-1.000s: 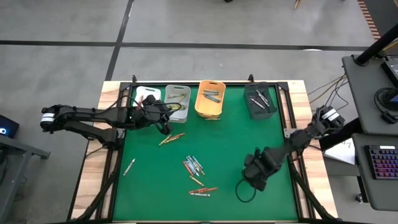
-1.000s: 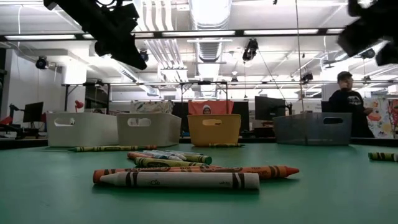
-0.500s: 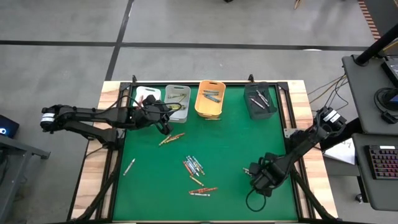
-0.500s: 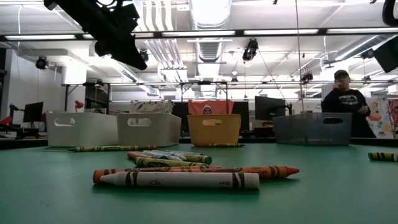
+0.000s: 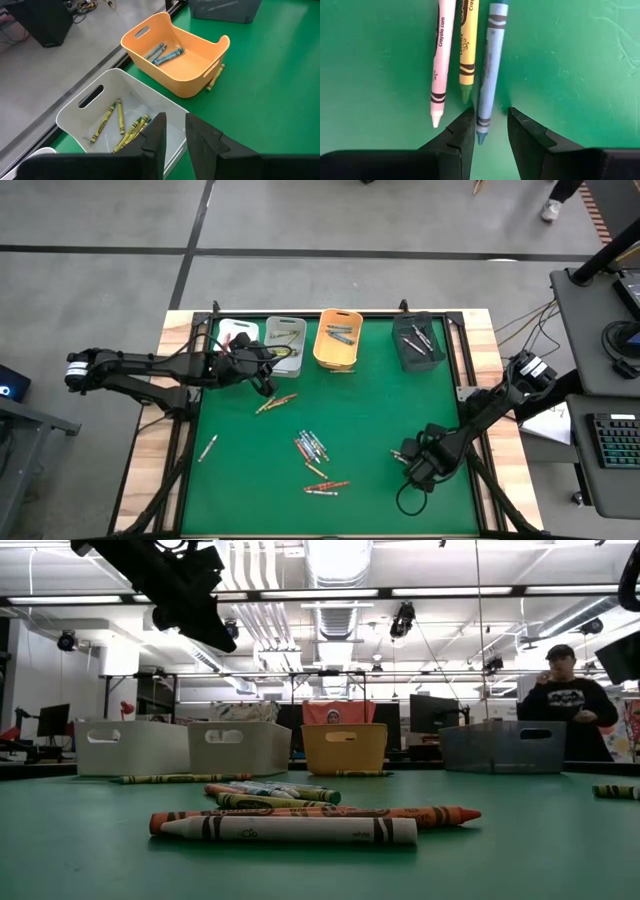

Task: Sort crayons
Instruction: Put the blue crayon into the yellow bin

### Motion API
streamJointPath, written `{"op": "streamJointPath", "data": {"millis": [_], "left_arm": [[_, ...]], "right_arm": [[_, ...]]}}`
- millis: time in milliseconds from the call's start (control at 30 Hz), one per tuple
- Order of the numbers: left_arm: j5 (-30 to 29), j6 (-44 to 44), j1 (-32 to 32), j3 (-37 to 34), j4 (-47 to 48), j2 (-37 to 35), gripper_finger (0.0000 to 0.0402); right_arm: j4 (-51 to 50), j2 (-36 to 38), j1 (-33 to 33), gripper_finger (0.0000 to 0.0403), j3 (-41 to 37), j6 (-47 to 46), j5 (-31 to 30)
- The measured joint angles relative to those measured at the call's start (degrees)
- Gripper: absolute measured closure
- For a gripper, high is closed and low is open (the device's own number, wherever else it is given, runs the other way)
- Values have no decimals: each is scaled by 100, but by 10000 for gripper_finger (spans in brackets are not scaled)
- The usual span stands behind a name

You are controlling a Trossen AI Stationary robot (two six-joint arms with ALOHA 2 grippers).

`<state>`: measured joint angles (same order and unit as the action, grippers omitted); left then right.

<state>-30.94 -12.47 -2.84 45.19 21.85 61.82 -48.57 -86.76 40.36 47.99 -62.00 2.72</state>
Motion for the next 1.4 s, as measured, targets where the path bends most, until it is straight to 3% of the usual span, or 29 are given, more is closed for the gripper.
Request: {"op": "streamJointPath", "data": {"millis": [333,733,933,1167,1400], "left_arm": [[0,0,-1,0,0,0,347],[0,0,0,0,0,0,347],[0,0,1,0,-110,0,347],[0,173,1,0,-376,0,347],[2,183,1,0,-400,1,347]], "right_arm": [[39,11,-5,304,-156,-103,-226],[-14,9,-26,388,-166,-166,-339],[-319,98,-90,393,-22,-210,-346],[-1049,329,-553,394,481,-117,-654],[-1075,367,-1585,394,961,1069,-1084]]}}
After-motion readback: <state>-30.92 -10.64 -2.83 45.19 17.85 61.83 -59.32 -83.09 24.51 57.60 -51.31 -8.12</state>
